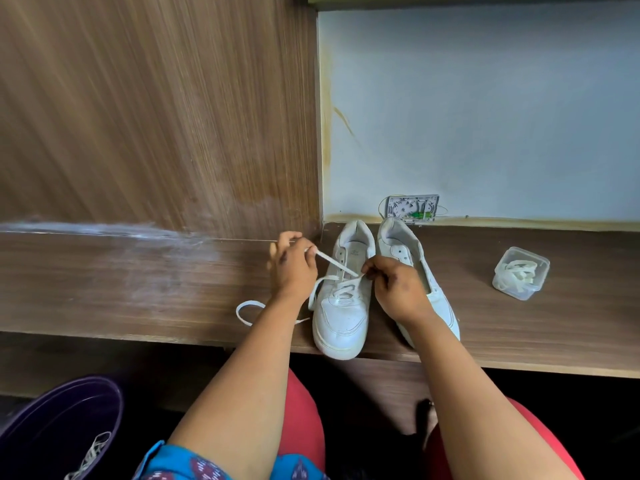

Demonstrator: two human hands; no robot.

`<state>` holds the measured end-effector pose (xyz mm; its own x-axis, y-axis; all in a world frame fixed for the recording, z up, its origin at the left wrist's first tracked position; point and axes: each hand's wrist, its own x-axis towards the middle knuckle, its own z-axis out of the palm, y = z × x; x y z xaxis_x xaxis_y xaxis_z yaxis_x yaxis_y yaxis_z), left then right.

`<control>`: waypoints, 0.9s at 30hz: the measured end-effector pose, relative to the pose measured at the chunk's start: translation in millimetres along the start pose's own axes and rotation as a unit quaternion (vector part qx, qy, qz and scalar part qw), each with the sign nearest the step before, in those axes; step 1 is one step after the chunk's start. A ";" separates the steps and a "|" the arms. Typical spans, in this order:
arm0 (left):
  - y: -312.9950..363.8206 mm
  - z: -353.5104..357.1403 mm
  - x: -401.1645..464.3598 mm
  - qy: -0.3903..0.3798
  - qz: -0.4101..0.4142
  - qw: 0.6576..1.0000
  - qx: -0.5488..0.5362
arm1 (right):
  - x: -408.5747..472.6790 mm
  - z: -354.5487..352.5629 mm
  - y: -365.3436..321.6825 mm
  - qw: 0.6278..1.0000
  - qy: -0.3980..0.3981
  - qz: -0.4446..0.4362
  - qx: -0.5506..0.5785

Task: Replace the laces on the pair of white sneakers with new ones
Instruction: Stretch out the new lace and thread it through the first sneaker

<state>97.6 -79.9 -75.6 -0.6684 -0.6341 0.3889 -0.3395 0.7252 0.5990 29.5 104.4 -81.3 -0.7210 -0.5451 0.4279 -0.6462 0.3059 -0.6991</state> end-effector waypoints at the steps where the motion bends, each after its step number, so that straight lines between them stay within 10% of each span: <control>1: 0.4 0.5 -0.8 -0.020 0.010 1.000 -0.009 | -0.1 -0.5 0.0 1.000 0.001 0.003 0.000; 16: 2.2 8.9 -7.1 -0.265 0.026 0.963 -0.045 | -35.3 44.3 -35.2 0.984 0.001 0.180 -0.018; 27: 9.9 5.5 -6.0 -0.241 -0.001 0.967 -0.084 | -37.6 50.6 -29.4 0.966 -0.026 0.259 0.002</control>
<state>94.6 -67.4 -75.8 -0.9123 -0.4077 0.0395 -0.2568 0.6445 0.7202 88.2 76.3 -105.9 -0.9333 -0.3590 -0.0088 -0.2018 0.5445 -0.8141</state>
